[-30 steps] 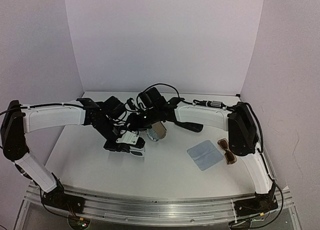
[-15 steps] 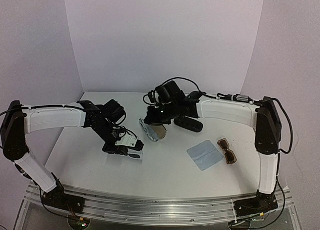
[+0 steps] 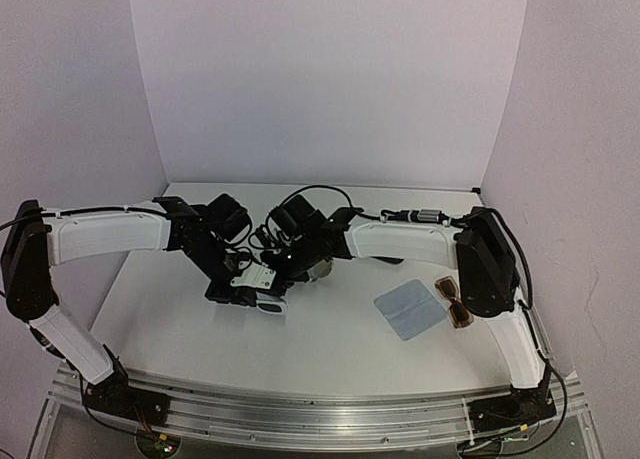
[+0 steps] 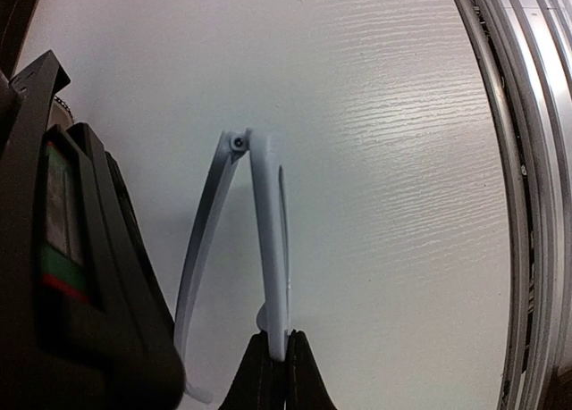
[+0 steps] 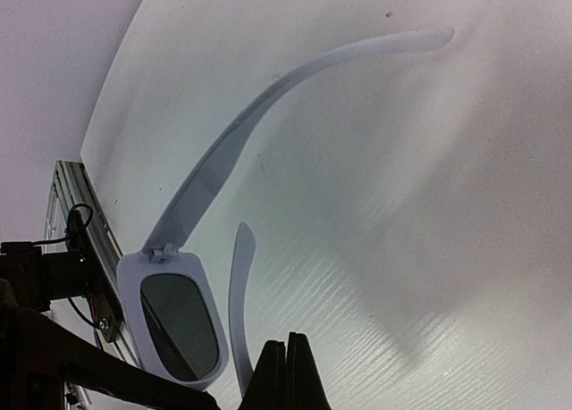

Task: Organize the sunglasses
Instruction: Fold the sunglasses at the center of the board.

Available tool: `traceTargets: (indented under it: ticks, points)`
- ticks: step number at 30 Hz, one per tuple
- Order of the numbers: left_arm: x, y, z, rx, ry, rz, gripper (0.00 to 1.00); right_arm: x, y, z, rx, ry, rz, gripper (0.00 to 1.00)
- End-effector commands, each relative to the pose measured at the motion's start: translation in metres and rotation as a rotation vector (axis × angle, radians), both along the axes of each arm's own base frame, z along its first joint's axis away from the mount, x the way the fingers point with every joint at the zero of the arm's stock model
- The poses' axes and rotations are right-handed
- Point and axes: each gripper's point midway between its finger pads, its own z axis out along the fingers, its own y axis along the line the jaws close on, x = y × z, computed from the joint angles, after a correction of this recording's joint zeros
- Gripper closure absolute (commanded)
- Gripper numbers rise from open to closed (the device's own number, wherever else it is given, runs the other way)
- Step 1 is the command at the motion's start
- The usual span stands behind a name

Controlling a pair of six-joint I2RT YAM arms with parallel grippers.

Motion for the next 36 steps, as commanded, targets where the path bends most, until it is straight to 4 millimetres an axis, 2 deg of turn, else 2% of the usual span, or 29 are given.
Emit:
traceTargets:
  ticks: [1, 5, 10, 11, 13, 15, 17, 21, 25, 27, 28, 29, 30, 34, 36]
  points:
    - [0.012, -0.016, 0.024, -0.071, -0.049, 0.003, 1.0, -0.019, 0.026, 0.032, 0.12, -0.004, 0.125, 1.0]
    - [0.013, -0.016, 0.025, -0.076, -0.062, 0.0, 1.0, -0.031, 0.024, 0.031, 0.131, 0.019, 0.184, 1.0]
    - [0.014, -0.018, 0.024, -0.078, -0.054, 0.0, 1.0, -0.048, 0.021, 0.047, 0.184, -0.002, 0.308, 1.0]
    - [0.013, -0.017, 0.023, -0.075, -0.047, 0.003, 1.0, -0.045, 0.015, 0.049, 0.18, -0.017, 0.305, 1.0]
    - [0.01, -0.014, 0.019, -0.068, -0.032, 0.015, 1.0, -0.025, -0.005, 0.056, 0.171, -0.022, 0.238, 0.99]
    - [0.007, -0.011, 0.014, -0.063, -0.012, 0.037, 1.0, 0.003, -0.028, 0.06, 0.153, -0.039, 0.141, 0.92]
    - [0.005, -0.011, 0.012, -0.065, 0.011, 0.058, 1.0, 0.019, -0.042, 0.072, 0.146, -0.112, 0.1, 0.82]
    - [0.006, -0.014, 0.014, -0.085, 0.055, 0.124, 1.0, 0.03, -0.053, 0.111, 0.204, -0.247, 0.121, 0.64]
    - [0.017, -0.018, 0.021, -0.119, 0.129, 0.237, 1.0, 0.043, -0.077, 0.126, 0.228, -0.296, 0.055, 0.52]
    - [0.029, -0.02, 0.03, -0.163, 0.191, 0.322, 1.0, 0.053, -0.096, 0.133, 0.256, -0.301, -0.012, 0.44]
    - [0.038, -0.021, 0.038, -0.198, 0.23, 0.371, 1.0, 0.058, -0.106, 0.137, 0.275, -0.307, -0.048, 0.39]
    - [0.048, -0.022, 0.049, -0.24, 0.278, 0.42, 1.0, 0.062, -0.113, 0.149, 0.31, -0.33, -0.077, 0.37]
    - [0.058, -0.023, 0.062, -0.286, 0.328, 0.468, 1.0, 0.061, -0.12, 0.153, 0.333, -0.34, -0.099, 0.36]
    - [0.074, -0.034, 0.117, -0.49, 0.534, 0.535, 1.0, 0.05, -0.129, 0.172, 0.512, -0.344, -0.141, 0.32]
    - [0.074, -0.04, 0.141, -0.575, 0.607, 0.546, 1.0, 0.044, -0.129, 0.181, 0.594, -0.323, -0.153, 0.25]
